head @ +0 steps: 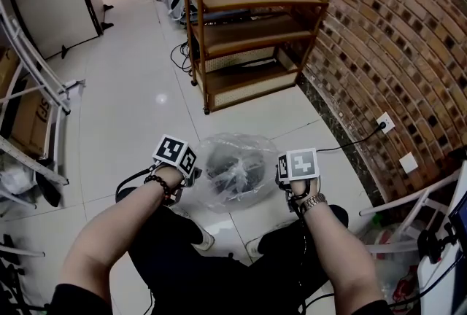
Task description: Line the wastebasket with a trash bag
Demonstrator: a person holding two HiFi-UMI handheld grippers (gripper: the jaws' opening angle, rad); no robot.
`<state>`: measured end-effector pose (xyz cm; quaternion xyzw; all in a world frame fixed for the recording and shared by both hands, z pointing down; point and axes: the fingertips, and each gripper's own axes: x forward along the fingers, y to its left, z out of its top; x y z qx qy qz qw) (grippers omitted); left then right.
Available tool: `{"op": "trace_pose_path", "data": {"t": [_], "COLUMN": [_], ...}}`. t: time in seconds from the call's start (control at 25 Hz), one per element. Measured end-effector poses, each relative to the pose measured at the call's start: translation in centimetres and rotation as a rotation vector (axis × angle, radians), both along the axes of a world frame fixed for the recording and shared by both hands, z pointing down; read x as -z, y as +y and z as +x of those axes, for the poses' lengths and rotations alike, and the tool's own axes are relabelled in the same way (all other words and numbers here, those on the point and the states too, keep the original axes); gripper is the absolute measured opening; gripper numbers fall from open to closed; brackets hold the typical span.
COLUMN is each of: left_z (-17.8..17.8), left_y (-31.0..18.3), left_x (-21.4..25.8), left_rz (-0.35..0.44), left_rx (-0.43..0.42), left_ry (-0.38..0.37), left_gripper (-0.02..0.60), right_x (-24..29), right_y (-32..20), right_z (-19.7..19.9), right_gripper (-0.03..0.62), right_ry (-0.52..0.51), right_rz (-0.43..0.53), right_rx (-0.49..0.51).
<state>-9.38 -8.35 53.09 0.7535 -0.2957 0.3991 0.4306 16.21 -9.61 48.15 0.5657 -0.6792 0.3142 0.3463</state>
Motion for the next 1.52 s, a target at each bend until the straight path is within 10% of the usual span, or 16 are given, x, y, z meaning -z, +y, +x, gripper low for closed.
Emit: {"op": "trace_pose_path", "data": {"t": [1.52], "left_z": [2.1], "left_y": [-7.2], "left_x": [-8.8], "left_rz": [-0.057], "left_rx": [0.001], "left_ry": [-0.061], "left_gripper": [0.088], "right_x": [-13.6], "right_y": [-1.0], "right_z": [1.5], "right_gripper": [0.008], "right_ry": [-0.043], "right_rz": [-0.117], "right_rx": [-0.078]}}
